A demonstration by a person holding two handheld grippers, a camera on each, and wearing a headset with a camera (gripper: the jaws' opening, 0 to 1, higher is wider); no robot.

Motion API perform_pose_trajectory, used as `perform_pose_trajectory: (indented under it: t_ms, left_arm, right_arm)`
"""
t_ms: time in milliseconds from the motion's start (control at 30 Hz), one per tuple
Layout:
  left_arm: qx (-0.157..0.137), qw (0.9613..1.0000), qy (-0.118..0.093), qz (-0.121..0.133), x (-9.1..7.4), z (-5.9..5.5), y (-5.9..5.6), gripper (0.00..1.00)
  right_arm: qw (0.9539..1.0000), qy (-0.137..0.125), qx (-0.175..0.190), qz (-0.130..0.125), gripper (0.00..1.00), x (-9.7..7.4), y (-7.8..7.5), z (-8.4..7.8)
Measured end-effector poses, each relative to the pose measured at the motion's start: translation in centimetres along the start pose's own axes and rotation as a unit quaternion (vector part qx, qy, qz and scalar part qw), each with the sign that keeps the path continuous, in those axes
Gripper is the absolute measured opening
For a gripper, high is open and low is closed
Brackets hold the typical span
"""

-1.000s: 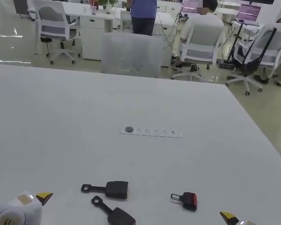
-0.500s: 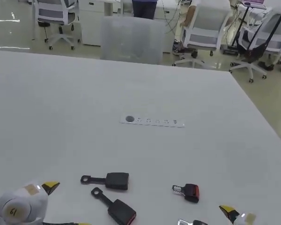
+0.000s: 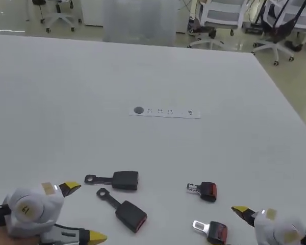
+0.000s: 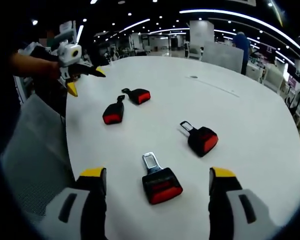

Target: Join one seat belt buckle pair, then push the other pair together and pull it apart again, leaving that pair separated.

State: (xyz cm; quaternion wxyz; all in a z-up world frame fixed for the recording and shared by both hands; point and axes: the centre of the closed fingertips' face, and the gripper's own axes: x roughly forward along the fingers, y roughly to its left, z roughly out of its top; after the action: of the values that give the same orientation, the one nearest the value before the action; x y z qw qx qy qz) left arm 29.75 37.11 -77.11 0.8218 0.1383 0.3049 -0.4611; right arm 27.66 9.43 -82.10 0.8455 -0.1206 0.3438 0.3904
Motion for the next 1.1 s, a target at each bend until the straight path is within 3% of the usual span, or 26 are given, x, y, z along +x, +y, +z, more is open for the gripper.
perform_pose_trajectory:
  t_ms: [67, 167, 200, 233, 367, 467, 533, 600, 633, 767, 833, 933, 1033, 1067, 1100]
  left_arm:
    - [0.009, 0.9998, -0.004, -0.018, 0.6, 0.5, -0.4, 0.88]
    - [0.059, 0.9972, 0.027, -0.038, 1.8, 0.2, -0.5, 0.84]
    - [0.067, 0.9963, 0.026, -0.047, 2.2, 0.3, -0.7, 0.83]
    - [0.082, 0.9941, 0.032, -0.064, 2.8, 0.4, -1.2, 0.82]
    - [0.112, 0.9888, 0.048, -0.086, 4.9, 0.4, -1.5, 0.86]
    - [0.153, 0.9792, 0.066, -0.116, 6.5, 0.3, -2.1, 0.83]
    - [0.179, 0.9706, 0.085, -0.137, 7.5, -0.3, -2.5, 0.81]
    - [0.209, 0.9622, 0.09, -0.15, 8.4, -0.5, -2.7, 0.79]
    - [0.207, 0.9618, 0.091, -0.154, 8.9, -0.7, -2.7, 0.77]
    - [0.226, 0.9547, 0.102, -0.165, 9.9, -1.3, -2.4, 0.71]
    - [0.251, 0.9442, 0.111, -0.182, 10.2, -1.8, -2.6, 0.69]
    - [0.236, 0.9466, 0.11, -0.19, 10.6, -2.0, -2.4, 0.63]
    - [0.254, 0.9398, 0.114, -0.198, 11.0, -2.5, -2.3, 0.61]
    - [0.257, 0.9348, 0.121, -0.213, 11.0, -2.9, -2.7, 0.6]
    - [0.257, 0.933, 0.108, -0.227, 11.0, -2.6, -3.2, 0.57]
  right_arm:
    - [1.0, 0.003, -0.003, 0.008, 0.84, 0.1, 0.0, -0.2]
    - [0.9997, 0.013, -0.015, 0.015, 0.84, 0.3, -0.2, -0.7]
    - [0.9996, 0.013, -0.014, 0.02, 0.83, 0.3, -0.1, -0.8]
    - [0.9995, 0.011, -0.005, 0.03, 0.82, 0.4, 0.1, -0.8]
    - [0.9992, 0.019, -0.01, 0.035, 0.82, 0.6, 0.4, -1.2]
    - [0.9986, 0.026, -0.02, 0.041, 0.81, 0.7, 0.5, -1.5]
    - [0.9984, 0.029, -0.017, 0.045, 0.76, 0.8, 0.4, -1.6]
    - [0.9982, 0.029, -0.024, 0.046, 0.75, 1.0, 0.2, -1.6]
    - [0.998, 0.032, -0.024, 0.049, 0.75, 1.1, 0.2, -1.7]
    - [0.9973, 0.034, -0.02, 0.062, 0.75, 1.2, 0.1, -1.7]
    - [0.9965, 0.039, -0.021, 0.071, 0.74, 1.3, 0.1, -1.9]
    - [0.995, 0.049, -0.026, 0.084, 0.67, 1.5, 0.5, -2.4]
    - [0.9943, 0.054, -0.023, 0.088, 0.67, 1.8, 0.5, -2.9]
    - [0.9938, 0.058, -0.026, 0.091, 0.66, 1.9, 0.5, -3.2]
    - [0.9934, 0.068, -0.025, 0.089, 0.64, 1.8, 0.4, -3.6]
